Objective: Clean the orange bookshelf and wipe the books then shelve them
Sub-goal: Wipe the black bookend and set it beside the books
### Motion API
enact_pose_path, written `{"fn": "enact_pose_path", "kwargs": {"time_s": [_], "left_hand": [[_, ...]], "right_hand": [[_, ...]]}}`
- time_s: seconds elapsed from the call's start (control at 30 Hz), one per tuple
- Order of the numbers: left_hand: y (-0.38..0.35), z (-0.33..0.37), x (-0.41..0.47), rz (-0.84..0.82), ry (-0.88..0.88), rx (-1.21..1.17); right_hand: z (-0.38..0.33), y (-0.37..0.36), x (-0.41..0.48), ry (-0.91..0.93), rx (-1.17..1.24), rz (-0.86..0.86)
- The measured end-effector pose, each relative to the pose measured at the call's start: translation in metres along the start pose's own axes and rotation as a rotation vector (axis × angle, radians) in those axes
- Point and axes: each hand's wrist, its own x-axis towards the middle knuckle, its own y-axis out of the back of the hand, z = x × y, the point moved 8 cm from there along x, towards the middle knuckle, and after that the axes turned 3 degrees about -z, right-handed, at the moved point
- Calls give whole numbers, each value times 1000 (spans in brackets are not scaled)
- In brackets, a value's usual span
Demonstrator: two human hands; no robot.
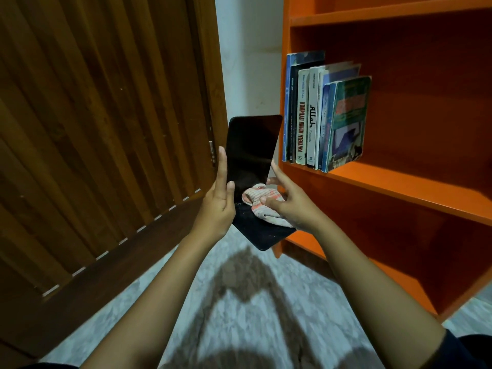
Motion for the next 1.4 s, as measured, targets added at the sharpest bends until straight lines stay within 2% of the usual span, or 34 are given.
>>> {"fn": "enact_pose_path", "kwargs": {"time_s": [0.23, 0.47, 0.57, 0.67, 0.8, 1.0, 1.2, 1.3, 1.4], "left_hand": [[25, -11, -1, 87, 94, 199], [33, -21, -4, 14, 147, -33], [28, -22, -8, 29, 171, -26], [22, -18, -10, 64, 141, -23], [11, -26, -11, 79, 155, -19], [-1, -28, -15, 82, 152, 30], [-7, -30, -18, 99, 147, -32], [-6, -24, -23, 106, 121, -51], [-6, -23, -25, 105, 88, -55]], "right_hand": [[-7, -10, 4, 54, -73, 31], [-9, -13, 4, 57, -158, 10], [-9, -13, 5, 39, -366, -3], [-12, -14, 0, 48, -670, 69], [-6, -24, -14, 50, -841, 151], [1, -48, -28, 172, -833, 133], [-8, -68, -40, 332, -859, -93], [-5, -62, -40, 330, -864, -116], [3, -45, -36, 256, -842, -58]]}}
